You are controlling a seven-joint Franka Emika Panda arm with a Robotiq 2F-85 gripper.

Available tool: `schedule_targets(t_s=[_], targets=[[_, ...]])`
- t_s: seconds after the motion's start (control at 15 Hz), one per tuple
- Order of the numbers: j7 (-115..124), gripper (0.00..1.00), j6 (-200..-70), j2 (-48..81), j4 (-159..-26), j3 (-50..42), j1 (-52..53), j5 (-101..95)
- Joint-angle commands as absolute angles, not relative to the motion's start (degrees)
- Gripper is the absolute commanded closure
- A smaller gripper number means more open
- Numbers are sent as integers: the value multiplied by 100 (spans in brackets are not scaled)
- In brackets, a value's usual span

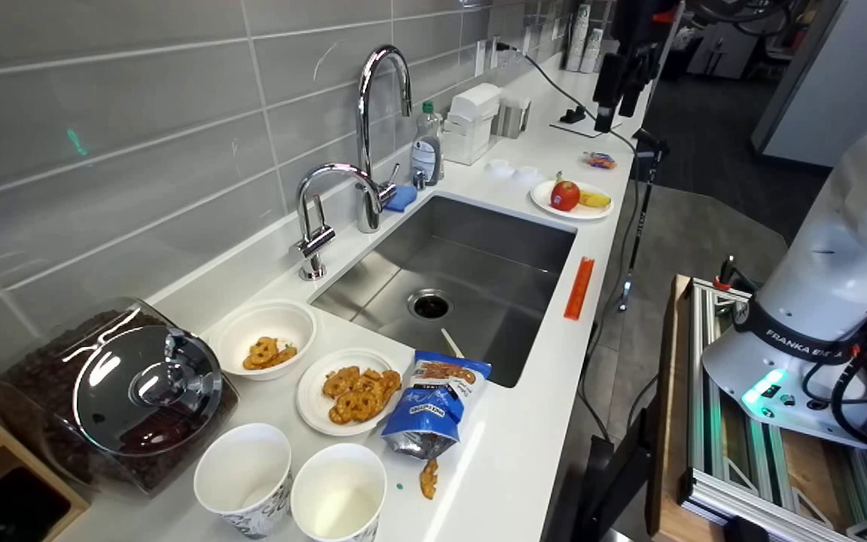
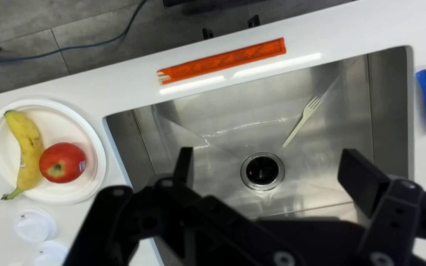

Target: Push the faucet to the center of the sink.

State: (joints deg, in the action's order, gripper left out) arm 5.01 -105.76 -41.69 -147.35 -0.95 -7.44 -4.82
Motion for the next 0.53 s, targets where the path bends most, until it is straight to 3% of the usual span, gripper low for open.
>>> schedule_targets(t_s=[0.0, 0.47], targets=[[-10, 0, -11200, -3723, -14325, -315, -657, -737], [-1493, 0, -12316, -2269, -12580, -893, -469, -696]])
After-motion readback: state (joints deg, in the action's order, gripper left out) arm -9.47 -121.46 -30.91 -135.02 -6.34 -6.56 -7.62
